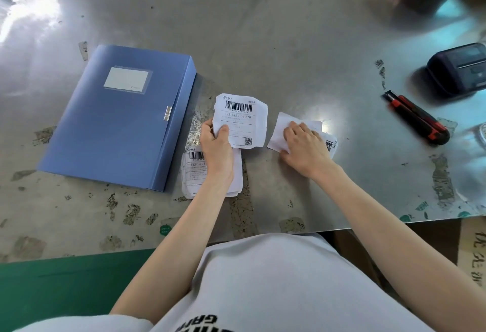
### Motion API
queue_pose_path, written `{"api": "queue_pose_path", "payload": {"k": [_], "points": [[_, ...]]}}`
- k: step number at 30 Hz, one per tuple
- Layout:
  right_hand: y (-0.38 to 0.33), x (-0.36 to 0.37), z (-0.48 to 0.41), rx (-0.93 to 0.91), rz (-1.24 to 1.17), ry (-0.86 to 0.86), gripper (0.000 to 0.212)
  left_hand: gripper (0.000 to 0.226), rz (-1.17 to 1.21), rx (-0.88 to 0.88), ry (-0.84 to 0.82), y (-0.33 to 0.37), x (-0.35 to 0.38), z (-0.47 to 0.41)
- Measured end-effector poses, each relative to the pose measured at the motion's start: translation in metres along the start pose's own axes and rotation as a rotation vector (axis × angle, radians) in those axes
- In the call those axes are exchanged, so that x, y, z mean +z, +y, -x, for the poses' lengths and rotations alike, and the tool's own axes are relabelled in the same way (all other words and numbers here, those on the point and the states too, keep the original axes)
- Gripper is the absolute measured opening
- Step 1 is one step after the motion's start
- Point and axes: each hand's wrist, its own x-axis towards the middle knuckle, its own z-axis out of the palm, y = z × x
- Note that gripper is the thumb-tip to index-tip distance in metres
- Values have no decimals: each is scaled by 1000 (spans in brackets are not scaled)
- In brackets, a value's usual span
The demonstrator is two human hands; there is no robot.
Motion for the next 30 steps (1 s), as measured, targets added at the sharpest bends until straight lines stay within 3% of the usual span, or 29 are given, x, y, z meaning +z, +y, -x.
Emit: {"api": "queue_pose_path", "payload": {"k": [4,7,11,17,30], "points": [[-1,4,4,-20,-89,107,23,13,7,4,21,1,-2,1],[2,-1,3,187,-519,213,15,13,4,4,24,2,-4,0],[8,-24,-2,482,-1091,431,20,17,34,-13,6,2,-3,1],[8,-48,-1,467,-1717,379,36,18,54,-42,-36,1,3,5],[-39,-42,-1,621,-1886,272,38,11,80,-48,-197,-1,17,19]]}}
